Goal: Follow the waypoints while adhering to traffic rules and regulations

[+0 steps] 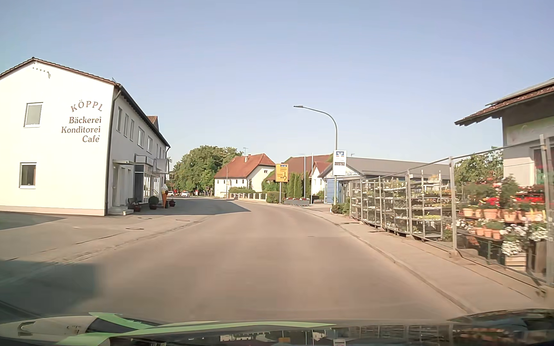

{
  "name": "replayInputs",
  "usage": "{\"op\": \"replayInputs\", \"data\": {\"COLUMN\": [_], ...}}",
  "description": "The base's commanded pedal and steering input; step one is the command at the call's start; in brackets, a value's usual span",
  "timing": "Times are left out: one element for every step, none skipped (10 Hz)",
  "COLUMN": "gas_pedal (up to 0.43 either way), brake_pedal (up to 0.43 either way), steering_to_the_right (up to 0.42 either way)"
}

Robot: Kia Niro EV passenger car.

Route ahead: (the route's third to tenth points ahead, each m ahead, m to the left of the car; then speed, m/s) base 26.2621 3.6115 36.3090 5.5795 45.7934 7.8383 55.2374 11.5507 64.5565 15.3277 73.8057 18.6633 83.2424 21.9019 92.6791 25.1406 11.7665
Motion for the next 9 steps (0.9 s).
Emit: {"op": "replayInputs", "data": {"gas_pedal": [0.020,0.039,0.039,0.039,0.039,0.039,0.039,0.047,0.047], "brake_pedal": [0.000,0.000,0.000,0.000,0.000,0.000,0.000,0.000,0.000], "steering_to_the_right": [-0.021,-0.021,-0.020,-0.021,-0.020,-0.020,-0.020,-0.021,-0.020]}}
